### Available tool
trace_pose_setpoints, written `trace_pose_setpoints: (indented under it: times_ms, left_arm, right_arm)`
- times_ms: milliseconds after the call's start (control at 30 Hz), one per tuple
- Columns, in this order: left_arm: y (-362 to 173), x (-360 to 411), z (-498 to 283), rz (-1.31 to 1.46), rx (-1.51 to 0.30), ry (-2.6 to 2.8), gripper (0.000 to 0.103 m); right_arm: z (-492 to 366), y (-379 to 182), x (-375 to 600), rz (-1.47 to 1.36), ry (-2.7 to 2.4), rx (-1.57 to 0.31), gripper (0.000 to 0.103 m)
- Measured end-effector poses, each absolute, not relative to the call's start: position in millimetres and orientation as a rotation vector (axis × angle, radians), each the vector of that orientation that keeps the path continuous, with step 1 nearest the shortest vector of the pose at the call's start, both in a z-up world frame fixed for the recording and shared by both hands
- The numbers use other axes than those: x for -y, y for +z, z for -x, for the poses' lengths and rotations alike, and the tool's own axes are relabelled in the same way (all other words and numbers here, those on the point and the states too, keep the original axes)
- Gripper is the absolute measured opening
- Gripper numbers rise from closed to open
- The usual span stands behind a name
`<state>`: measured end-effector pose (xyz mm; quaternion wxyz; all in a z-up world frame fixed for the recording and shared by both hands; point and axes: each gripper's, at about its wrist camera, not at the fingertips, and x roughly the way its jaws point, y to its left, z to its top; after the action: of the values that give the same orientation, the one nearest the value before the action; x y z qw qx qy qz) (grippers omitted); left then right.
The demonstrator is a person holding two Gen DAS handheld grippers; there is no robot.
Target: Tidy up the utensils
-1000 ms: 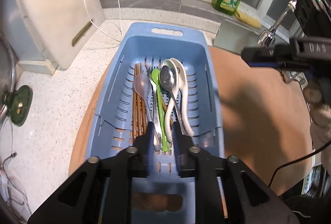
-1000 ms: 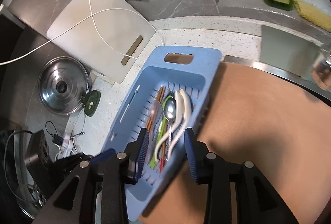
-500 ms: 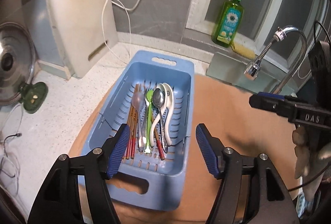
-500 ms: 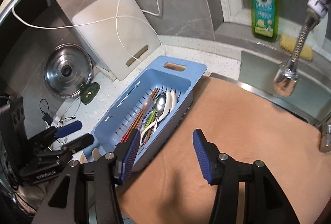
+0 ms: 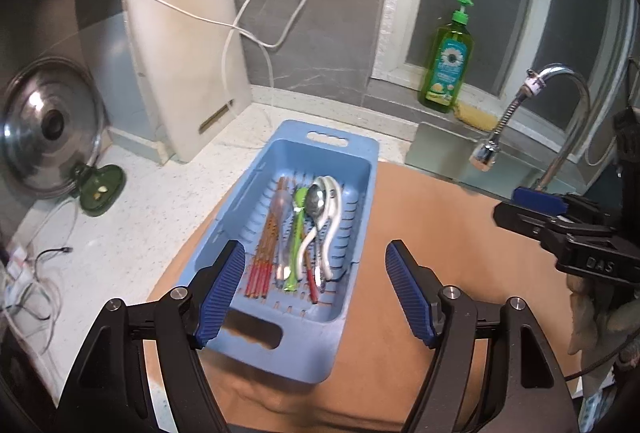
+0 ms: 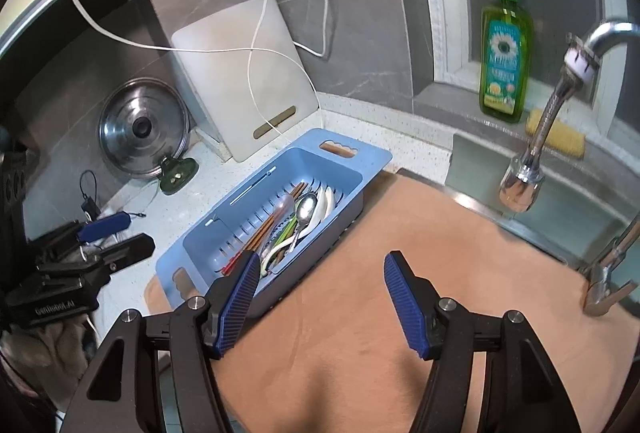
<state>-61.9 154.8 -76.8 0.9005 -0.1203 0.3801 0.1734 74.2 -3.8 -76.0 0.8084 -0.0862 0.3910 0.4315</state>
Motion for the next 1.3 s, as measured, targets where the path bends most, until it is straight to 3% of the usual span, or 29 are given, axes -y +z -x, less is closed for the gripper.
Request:
trace_pose_setpoints:
  times_ms: [1300]
  left_arm:
    - [-73,-143,78,0.281,-0.804,0.405,0.074]
  right_arm:
    - [-56,-69,26,0.146,0.902,-0.804,0.065]
